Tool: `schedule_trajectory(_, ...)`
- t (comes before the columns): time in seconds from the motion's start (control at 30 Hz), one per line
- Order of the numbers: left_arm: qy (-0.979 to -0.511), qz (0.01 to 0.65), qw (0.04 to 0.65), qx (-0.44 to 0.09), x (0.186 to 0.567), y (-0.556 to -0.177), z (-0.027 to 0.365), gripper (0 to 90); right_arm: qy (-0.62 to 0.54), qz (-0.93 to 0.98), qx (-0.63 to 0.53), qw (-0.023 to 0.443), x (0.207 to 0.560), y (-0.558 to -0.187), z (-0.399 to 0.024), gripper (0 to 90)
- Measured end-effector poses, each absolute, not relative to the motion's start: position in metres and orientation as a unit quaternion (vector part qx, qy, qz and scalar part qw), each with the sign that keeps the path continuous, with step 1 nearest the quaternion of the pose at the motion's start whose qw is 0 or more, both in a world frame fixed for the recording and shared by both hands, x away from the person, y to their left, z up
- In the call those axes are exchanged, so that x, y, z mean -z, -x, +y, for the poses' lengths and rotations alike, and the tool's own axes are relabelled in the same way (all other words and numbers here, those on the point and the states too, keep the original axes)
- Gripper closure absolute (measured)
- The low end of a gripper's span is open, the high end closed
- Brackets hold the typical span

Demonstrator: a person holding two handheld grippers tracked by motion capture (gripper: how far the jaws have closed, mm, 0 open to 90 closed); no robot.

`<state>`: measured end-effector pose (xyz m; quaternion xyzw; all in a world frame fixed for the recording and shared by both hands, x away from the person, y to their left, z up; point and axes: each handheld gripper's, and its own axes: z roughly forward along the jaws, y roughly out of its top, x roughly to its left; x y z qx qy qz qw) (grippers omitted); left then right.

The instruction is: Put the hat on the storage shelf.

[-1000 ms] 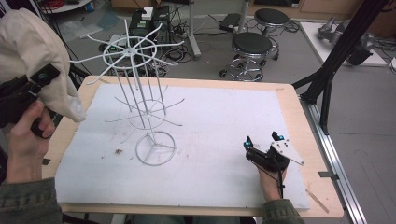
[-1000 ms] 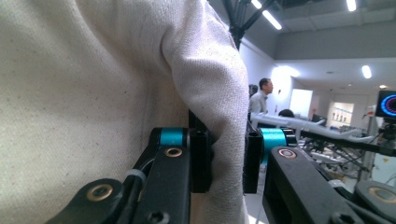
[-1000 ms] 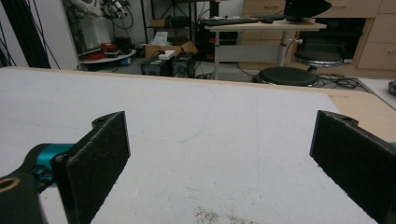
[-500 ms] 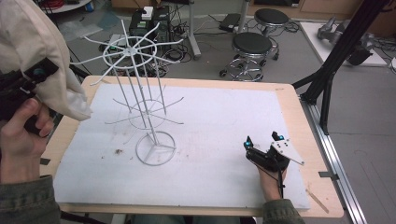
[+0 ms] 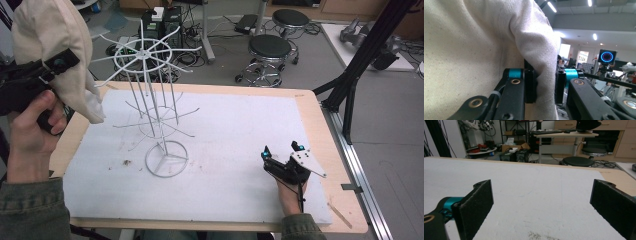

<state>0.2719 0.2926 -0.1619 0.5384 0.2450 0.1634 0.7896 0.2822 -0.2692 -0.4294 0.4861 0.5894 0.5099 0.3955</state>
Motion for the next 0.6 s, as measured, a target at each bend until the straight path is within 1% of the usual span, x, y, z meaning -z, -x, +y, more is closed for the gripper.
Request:
schedule_trajectory(0.33, -0.580, 0.262, 0.757, -0.146, 0.167, -0.287, 0.275, 73.5, -0.484, 0.591, -0.508, 0.398, 0.429, -0.282, -0.269, 3.9)
schedule_trajectory(0.5, -0.581, 0.263, 0.758, -0.133, 0.167, -0.290, 0.273, 72.3, -0.486, 0.590, -0.510, 0.395, 0.429, -0.282, -0.269, 3.9)
schedule_trajectory(0.6, -0.584, 0.269, 0.756, -0.126, 0.169, -0.291, 0.274, 68.4, -0.482, 0.592, -0.510, 0.397, 0.429, -0.282, -0.269, 3.9)
